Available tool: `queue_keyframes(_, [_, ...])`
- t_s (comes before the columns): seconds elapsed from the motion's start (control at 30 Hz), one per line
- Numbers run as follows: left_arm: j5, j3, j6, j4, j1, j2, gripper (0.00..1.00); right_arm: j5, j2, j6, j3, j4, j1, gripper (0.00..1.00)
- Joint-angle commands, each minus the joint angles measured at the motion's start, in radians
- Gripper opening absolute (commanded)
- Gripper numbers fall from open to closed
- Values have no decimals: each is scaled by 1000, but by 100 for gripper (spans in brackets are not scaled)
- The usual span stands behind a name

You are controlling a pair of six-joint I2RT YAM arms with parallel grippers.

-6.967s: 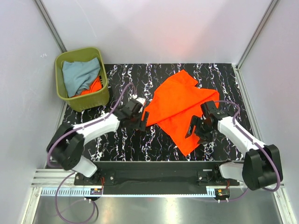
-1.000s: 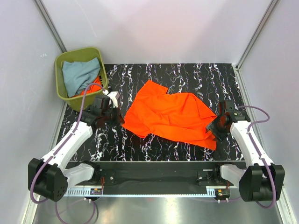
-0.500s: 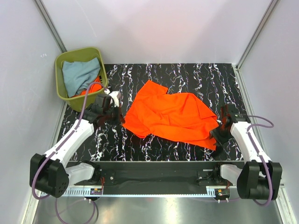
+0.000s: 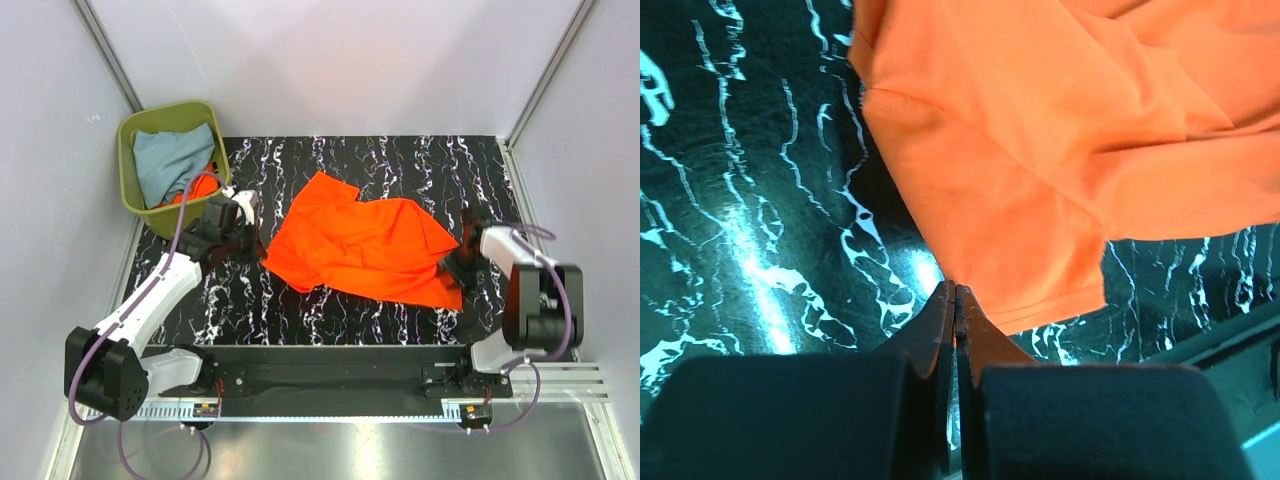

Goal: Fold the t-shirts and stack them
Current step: Flatten the tshirt out

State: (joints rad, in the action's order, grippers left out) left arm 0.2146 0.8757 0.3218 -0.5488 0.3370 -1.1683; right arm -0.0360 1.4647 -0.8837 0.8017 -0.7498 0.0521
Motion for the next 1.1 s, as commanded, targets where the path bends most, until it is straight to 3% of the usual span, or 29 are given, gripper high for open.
queue_keyframes(0.0, [-67, 52, 20, 39, 2, 7, 0, 33, 124, 113, 214, 145, 2, 49])
queue_keyframes(0.2, [-112, 86, 33, 47, -3, -42, 0, 76, 267, 181, 431, 17, 2, 62])
queue_keyframes(0.33, [-90, 89, 36, 61, -3, -54, 0, 18, 174, 196, 360, -65, 3, 68])
queue_keyframes(0.4, [-87, 83, 36, 62, -3, -53, 0, -2, 62, 192, 285, -75, 3, 67])
queue_keyframes(0.57, [-75, 55, 33, 66, -3, -39, 0, -5, -96, 155, 122, -79, 5, 53])
queue_keyframes(1.07, [-63, 34, 31, 61, -3, -21, 0, -15, 72, 190, 59, 72, 51, 51])
